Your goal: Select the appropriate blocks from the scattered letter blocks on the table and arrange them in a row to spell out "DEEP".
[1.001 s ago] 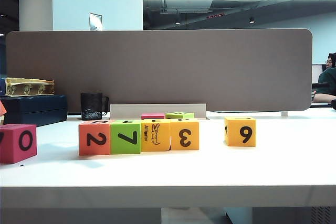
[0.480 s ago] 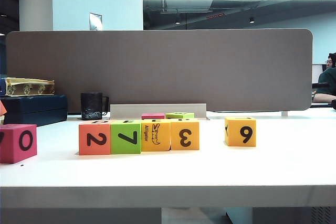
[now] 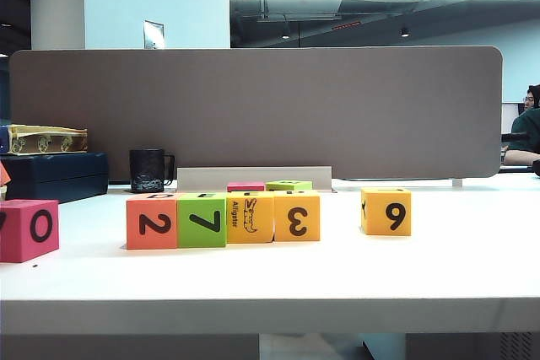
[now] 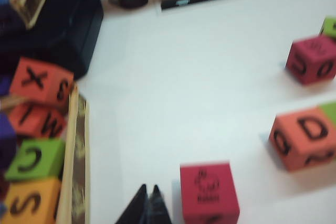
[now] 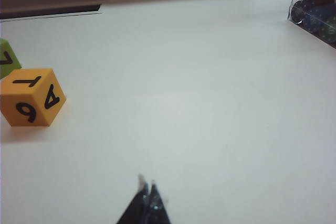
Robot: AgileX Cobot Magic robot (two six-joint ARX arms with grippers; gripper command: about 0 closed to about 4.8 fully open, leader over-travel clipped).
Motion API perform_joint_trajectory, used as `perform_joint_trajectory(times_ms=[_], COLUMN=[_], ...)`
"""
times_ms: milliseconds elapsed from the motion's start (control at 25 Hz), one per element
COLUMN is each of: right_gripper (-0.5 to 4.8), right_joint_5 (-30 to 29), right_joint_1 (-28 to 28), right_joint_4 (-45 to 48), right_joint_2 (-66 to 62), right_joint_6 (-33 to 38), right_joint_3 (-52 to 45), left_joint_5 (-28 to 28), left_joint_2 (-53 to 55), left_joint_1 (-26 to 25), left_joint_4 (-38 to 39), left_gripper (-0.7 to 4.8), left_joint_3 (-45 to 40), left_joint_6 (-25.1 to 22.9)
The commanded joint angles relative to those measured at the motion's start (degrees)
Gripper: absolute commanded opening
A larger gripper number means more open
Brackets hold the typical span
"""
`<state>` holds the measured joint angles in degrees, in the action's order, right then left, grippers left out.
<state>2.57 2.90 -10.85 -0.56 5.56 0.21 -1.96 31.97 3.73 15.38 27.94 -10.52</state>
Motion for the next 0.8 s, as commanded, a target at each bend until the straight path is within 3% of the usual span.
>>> perform_joint_trajectory(times_ms=[40, 320, 801], right_gripper=[-0.01, -0.01, -0.01], right_joint_5=[0.1, 0.1, 0.1], right_joint_1=[0.0, 0.0, 0.0], right_joint_4=[0.5, 0.5, 0.5], right_joint_2=[0.6, 0.6, 0.7], right_joint_6=[0.0, 0.0, 0.0], right_joint_3=[-0.2, -0.2, -0.2], left_joint_5=[-1.9, -1.9, 0.9], left_joint_2=[-9.2, -24.9, -31.8], left_joint_1=[-1.8, -3.1, -3.8], left_joint_4=[-2.8, -6.5, -4.5], left_gripper=[-0.05, -0.05, -0.05], left_joint_3=[-9.6, -23.5, -27.4], left_joint_6=[1.4, 5.5, 7.6])
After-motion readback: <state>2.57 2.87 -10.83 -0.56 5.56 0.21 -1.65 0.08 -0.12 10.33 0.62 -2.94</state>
